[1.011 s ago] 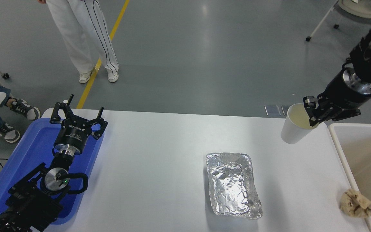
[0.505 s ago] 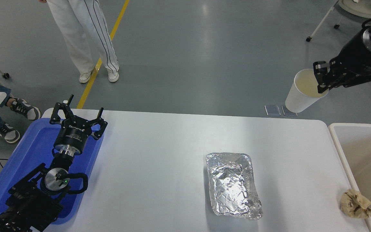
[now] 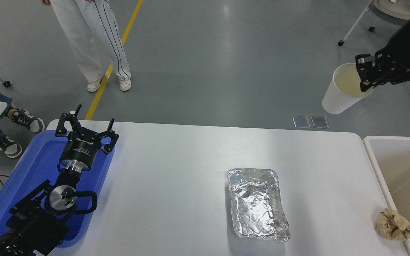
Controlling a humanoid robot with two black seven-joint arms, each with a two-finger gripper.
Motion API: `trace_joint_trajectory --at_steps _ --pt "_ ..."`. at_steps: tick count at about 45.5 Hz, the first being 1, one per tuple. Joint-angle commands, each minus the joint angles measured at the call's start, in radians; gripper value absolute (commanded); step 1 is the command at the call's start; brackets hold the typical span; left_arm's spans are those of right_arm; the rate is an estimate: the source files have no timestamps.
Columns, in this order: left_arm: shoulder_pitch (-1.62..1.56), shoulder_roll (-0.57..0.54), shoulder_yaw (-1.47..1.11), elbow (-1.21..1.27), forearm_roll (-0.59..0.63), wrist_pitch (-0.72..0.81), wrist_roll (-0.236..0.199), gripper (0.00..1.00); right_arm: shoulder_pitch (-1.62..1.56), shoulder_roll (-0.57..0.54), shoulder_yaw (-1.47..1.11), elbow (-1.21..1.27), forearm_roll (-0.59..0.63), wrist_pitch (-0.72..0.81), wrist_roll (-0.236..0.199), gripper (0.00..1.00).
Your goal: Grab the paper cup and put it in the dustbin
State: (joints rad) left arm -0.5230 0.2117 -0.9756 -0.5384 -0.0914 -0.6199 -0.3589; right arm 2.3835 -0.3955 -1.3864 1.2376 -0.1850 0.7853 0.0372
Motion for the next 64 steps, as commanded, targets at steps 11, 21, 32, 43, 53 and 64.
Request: trace_joint_trajectory --at_steps 11,21,32,43,53,64 --pt "0.000 0.000 0.000 0.000 -0.001 0.000 0.000 1.00 -0.055 -0.183 -0.031 -0.024 -0.116 0.000 0.000 0.00" --pt "0.000 0.000 0.000 0.000 -0.001 0.000 0.000 1.00 -0.053 -0.311 -0.106 -0.030 -0.180 0.000 0.000 0.00" --pt "0.000 0.000 0.000 0.000 0.001 -0.001 0.000 1.00 -0.052 -0.414 -0.134 -0.040 -0.252 0.000 0.000 0.00" --pt "0.000 0.000 0.000 0.000 -0.001 0.000 0.000 1.00 -0.056 -0.486 -0.201 -0.104 -0.281 0.000 0.000 0.00" --pt "0.000 0.000 0.000 0.000 -0.001 -0.001 0.000 1.00 -0.060 -0.571 -0.213 -0.130 -0.344 0.000 -0.002 0.00" --pt "0.000 0.000 0.000 0.000 -0.001 0.000 0.000 1.00 -0.092 -0.634 -0.214 -0.193 -0.387 0.000 -0.002 0.00"
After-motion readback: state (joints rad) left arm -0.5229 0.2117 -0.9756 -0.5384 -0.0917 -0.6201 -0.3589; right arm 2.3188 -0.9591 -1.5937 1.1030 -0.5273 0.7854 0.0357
